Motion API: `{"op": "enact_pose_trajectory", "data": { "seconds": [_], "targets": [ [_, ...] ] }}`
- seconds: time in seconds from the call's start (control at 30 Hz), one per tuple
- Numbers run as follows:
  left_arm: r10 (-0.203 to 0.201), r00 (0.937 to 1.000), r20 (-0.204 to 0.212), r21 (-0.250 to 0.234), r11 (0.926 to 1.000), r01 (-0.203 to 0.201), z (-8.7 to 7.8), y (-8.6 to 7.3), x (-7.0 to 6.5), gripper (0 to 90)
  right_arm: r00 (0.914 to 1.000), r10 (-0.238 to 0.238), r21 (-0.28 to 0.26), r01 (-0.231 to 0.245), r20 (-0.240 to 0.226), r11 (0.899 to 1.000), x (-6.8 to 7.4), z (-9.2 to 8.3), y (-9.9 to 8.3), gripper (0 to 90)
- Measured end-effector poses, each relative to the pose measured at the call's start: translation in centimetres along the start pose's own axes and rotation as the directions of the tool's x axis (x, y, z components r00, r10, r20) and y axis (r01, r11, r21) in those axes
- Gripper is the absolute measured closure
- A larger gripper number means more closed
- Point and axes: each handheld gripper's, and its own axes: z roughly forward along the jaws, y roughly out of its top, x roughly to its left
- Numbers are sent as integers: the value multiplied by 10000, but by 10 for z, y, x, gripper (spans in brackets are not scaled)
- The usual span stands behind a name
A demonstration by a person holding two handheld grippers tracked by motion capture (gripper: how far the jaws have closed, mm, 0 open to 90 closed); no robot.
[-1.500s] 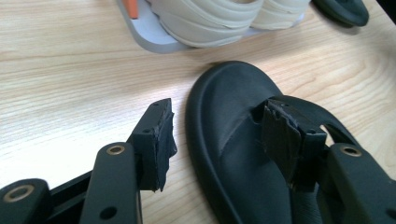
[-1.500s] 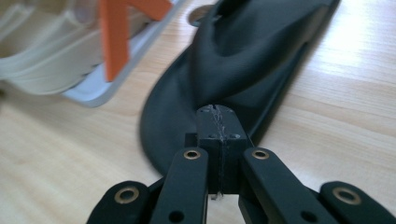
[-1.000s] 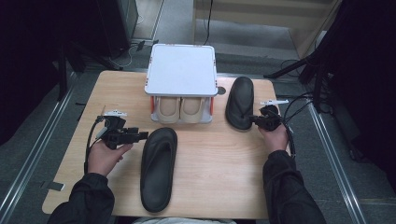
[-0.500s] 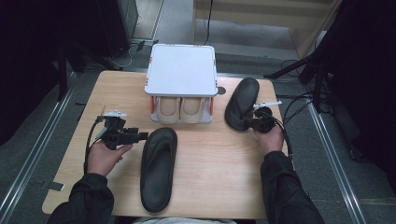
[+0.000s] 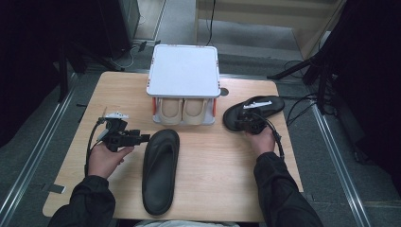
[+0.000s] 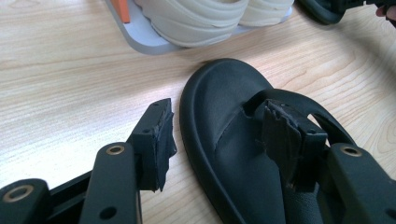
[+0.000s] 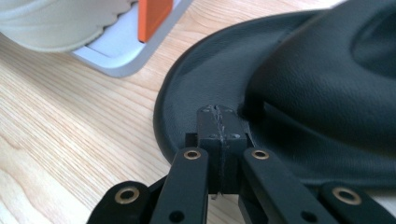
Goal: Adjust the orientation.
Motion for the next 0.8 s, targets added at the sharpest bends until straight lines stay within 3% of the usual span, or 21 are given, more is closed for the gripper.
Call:
{"op": "enact_pose_trajectory", "data": {
  "seconds": [0.3, 0.5, 0.8],
  "targets": [
    [21, 10000, 17, -4, 10000, -21, 0, 0, -1, 439, 9996, 159, -20, -159, -241, 9999, 3, 5, 7, 900],
    [-57, 10000, 33, -51, 10000, 57, -3, -2, 1, 435, 9990, 372, -412, -382, -249, 9984, -4, -19, 15, 900],
    [-145, 9999, -77, -24, 9999, 145, -9, -10, 1, 428, 9960, 875, -1281, -845, 178, 9881, -42, -59, 18, 900]
  ]
}}
